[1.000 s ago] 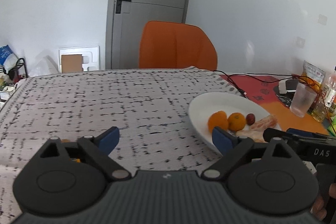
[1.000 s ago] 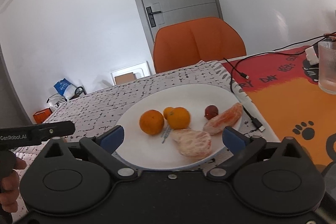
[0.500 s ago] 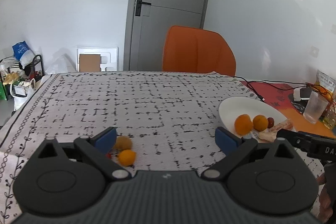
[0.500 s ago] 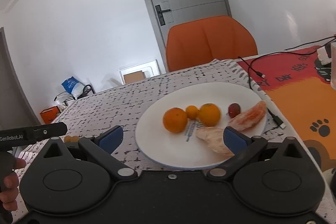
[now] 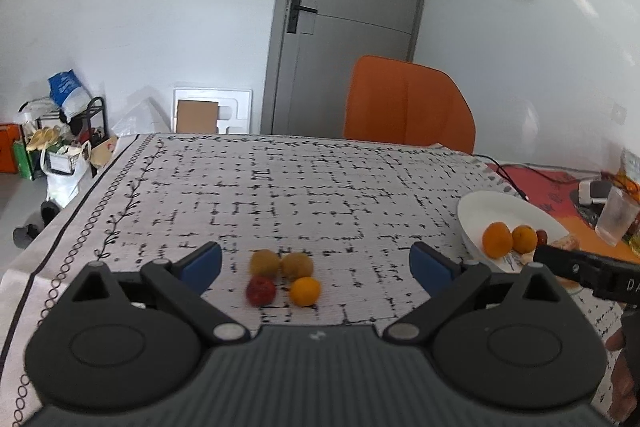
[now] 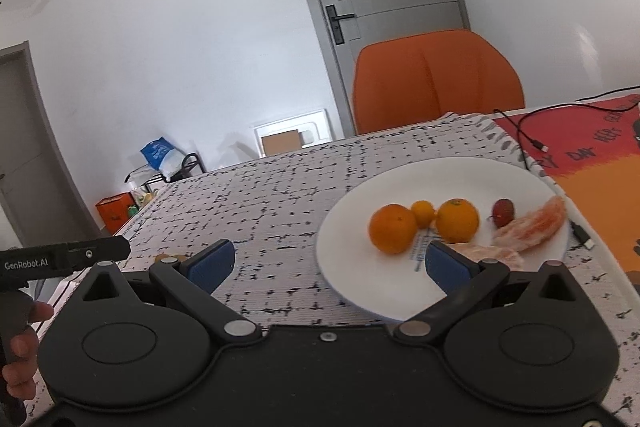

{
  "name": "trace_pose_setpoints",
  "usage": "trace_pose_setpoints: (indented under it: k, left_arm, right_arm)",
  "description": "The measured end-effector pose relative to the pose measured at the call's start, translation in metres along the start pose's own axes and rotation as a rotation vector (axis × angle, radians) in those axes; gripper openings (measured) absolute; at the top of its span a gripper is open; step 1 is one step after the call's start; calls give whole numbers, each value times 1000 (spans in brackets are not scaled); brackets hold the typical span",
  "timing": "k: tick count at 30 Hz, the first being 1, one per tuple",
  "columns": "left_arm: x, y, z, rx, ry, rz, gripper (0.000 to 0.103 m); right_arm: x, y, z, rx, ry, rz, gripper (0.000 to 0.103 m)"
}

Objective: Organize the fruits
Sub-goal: 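Move both open tools back to the remaining fruit pile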

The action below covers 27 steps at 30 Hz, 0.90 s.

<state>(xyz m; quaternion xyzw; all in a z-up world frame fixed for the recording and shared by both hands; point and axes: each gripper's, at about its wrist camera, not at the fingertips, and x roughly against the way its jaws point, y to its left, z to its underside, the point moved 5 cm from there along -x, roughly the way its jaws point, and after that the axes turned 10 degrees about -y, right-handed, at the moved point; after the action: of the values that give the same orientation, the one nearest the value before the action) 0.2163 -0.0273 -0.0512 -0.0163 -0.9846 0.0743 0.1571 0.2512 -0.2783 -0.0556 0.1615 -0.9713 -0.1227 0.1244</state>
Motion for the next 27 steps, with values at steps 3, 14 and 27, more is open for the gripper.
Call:
trace_pose_setpoints:
  k: [3,14,27]
  left_arm:
    - [3,8,-1,1,-9,-18,99]
    - [13,40,-4,32,-26,-57,101]
    - [18,75,6,82,-23,-90,92]
  right_arm:
    - [-4,7,1,8,8,-15,103]
    - [-15,39,10,39,40,-85,103]
    - [-39,80,24,84,113,-179,93]
